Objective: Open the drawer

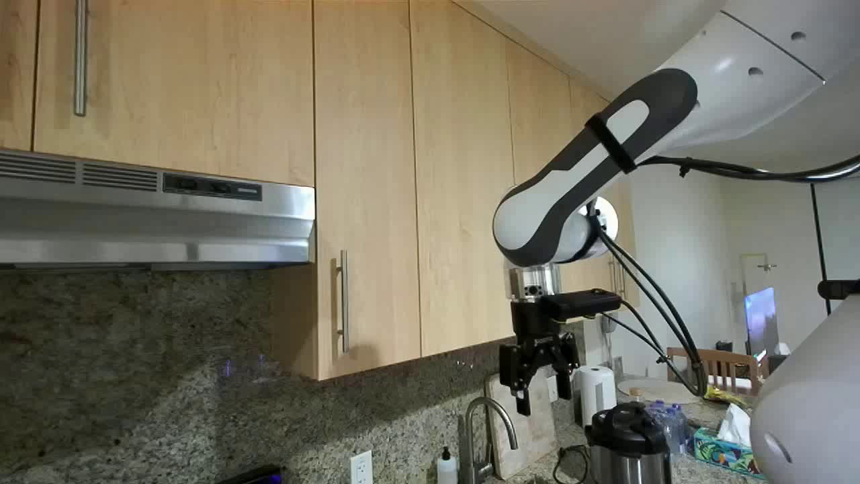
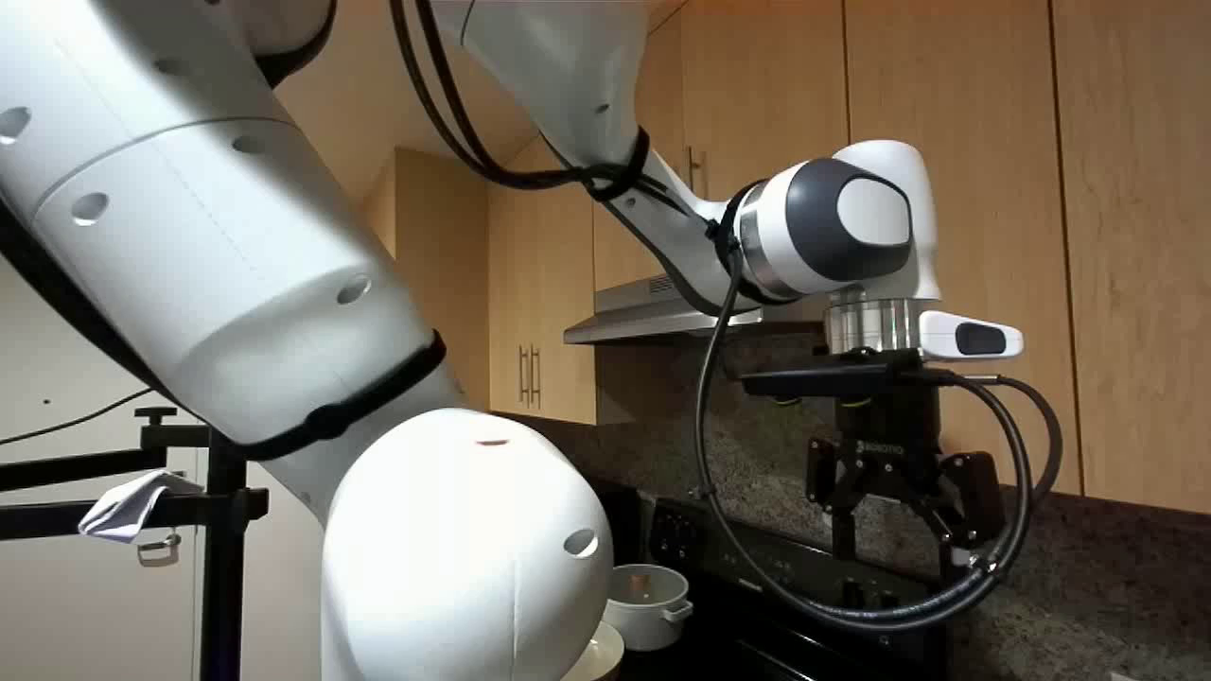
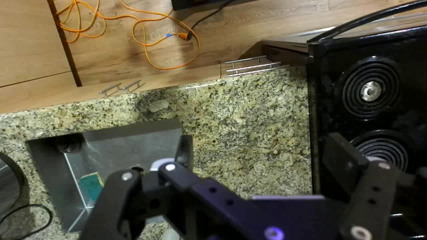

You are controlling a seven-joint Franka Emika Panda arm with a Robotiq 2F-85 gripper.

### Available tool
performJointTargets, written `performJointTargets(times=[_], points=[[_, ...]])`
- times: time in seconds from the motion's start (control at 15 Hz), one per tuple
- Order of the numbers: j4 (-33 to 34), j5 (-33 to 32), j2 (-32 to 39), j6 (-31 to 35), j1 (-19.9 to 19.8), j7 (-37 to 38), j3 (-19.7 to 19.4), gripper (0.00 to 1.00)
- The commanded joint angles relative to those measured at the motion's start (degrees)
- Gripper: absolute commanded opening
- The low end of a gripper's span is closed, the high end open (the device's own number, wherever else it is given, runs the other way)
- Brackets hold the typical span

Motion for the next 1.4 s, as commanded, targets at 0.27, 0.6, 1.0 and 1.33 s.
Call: performJointTargets(times=[0.27, 0.6, 1.0, 1.33], points=[[0.08, 0.00, 0.00, -0.12, 0.02, -0.01, -0.02, 1.00], [0.08, 0.00, 0.00, -0.12, 0.02, -0.01, -0.03, 1.00], [0.08, 0.00, 0.00, -0.12, 0.02, -0.01, -0.03, 1.00], [0.69, 0.83, 0.34, 0.69, 0.29, 1.67, 0.56, 1.00]])
